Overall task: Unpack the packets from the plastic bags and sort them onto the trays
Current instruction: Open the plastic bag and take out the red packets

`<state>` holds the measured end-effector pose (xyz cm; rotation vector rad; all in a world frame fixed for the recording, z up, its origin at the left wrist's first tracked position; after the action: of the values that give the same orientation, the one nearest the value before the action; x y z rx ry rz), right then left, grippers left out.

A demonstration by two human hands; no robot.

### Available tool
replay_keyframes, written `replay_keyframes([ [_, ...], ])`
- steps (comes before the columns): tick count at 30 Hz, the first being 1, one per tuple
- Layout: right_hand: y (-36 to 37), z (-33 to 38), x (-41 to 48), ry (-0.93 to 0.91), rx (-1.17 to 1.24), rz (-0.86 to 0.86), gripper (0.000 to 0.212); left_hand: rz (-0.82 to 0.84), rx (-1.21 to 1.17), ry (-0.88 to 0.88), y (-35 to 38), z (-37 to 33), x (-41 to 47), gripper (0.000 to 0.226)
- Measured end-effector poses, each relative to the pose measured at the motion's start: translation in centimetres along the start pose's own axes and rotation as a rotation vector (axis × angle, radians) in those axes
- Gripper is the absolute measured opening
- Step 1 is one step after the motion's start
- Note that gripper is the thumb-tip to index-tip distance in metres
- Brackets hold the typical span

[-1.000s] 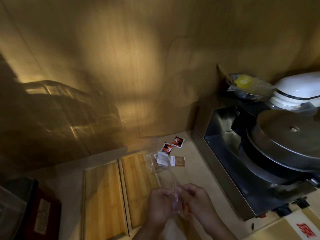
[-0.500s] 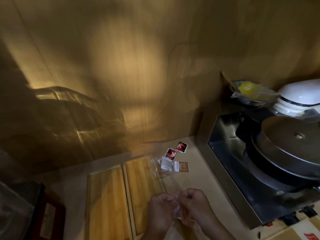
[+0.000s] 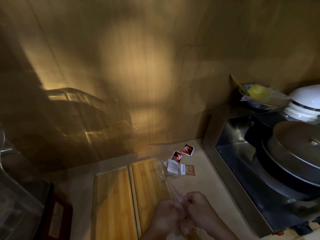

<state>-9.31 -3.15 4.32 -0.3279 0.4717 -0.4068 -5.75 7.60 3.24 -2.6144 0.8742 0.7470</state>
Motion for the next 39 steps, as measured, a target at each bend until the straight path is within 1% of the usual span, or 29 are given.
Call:
replay_keyframes([
  [2,-0.1,-0.1,0.0,0.01,-0.021,0.051,0.035,0.029,-0.022,-0.082,0.0,0.0,0.0,0.029],
  [4,-0.1,-0.1,-0.1,-0.002,-0.034,0.091,0.042,0.026,-0.066,-0.118,0.0,-0.2,-0.1,0.025],
  [7,0.0,0.3,-0.4,-0.072,-0.098,0.118,0.043,-0.041,0.025,-0.077,-0.5,-0.5,0.1,0.04],
  [8,0.1,0.5,-0.4,-0.098,-0.118,0.118,0.042,-0.069,0.062,-0.069,-0.7,-0.4,0.2,0.042],
  [10,0.1,0.5,-0.3,-0.107,-0.13,0.11,0.041,-0.104,0.101,-0.061,-0.9,-0.3,0.4,0.034],
  [11,0.0,0.3,-0.2,-0.1,-0.137,0.108,0.041,-0.104,0.103,-0.063,-0.9,-0.4,0.5,0.028],
  [12,-0.1,0.4,-0.1,-0.097,-0.146,0.11,0.042,-0.097,0.104,-0.068,-0.9,-0.4,0.6,0.026],
  [13,-0.2,0.4,0.0,-0.091,-0.171,0.11,0.042,-0.085,0.094,-0.072,-0.8,-0.4,0.7,0.03],
  [15,-0.3,0.2,0.4,-0.12,-0.25,0.124,0.034,-0.064,0.043,-0.074,-0.8,-0.6,0.6,0.037],
  [18,0.2,-0.3,0.4,-0.145,-0.335,0.192,0.019,-0.082,-0.034,-0.064,-1.0,-0.6,0.6,0.035],
  [20,0.2,-0.2,0.3,-0.175,-0.363,0.177,0.029,-0.092,-0.078,-0.049,-1.0,-0.6,0.6,0.033],
  [21,0.2,-0.1,0.2,-0.175,-0.362,0.186,0.031,-0.095,-0.104,-0.03,-1.0,-0.7,0.5,0.035],
  [22,0.1,0.0,0.2,-0.169,-0.347,0.19,0.025,-0.099,-0.127,-0.005,-1.0,-0.9,0.5,0.036],
  [23,0.1,0.0,0.2,-0.154,-0.281,0.202,0.019,-0.108,-0.15,0.024,-1.0,-1.1,0.4,0.035],
  [26,0.2,0.1,-0.3,-0.079,0.024,0.231,0.039,-0.13,-0.207,0.074,-1.1,-1.7,0.2,0.03],
  [30,0.8,0.3,-0.9,-0.069,0.337,0.296,0.033,-0.105,-0.264,0.075,-1.0,-1.7,0.2,0.035],
  [32,0.7,0.1,-0.7,-0.07,0.468,0.28,0.028,-0.048,-0.244,0.049,-0.9,-1.6,0.1,0.036],
  [34,0.4,-0.4,-0.4,-0.073,0.539,0.246,0.025,0.053,-0.146,0.027,-0.7,-1.6,-0.3,0.034],
  [36,0.3,-0.6,-0.1,-0.068,0.566,0.245,0.021,0.14,-0.057,0.022,-0.4,-1.5,-0.8,0.027],
  [39,0.7,-0.8,-0.1,-0.036,0.569,0.286,0.011,0.157,-0.058,0.03,-0.4,-1.4,-1.0,0.025],
])
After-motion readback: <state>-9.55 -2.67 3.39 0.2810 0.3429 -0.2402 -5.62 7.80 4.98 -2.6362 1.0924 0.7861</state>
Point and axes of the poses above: each hand's wrist, its own x-axis towards the middle knuckle, its own y-axis out of the palm, z = x × y, the point moved 6 cm from there along x, towards the middle knuckle, and after that the axes turned 7 degrees about x, right-handed, at the moved point
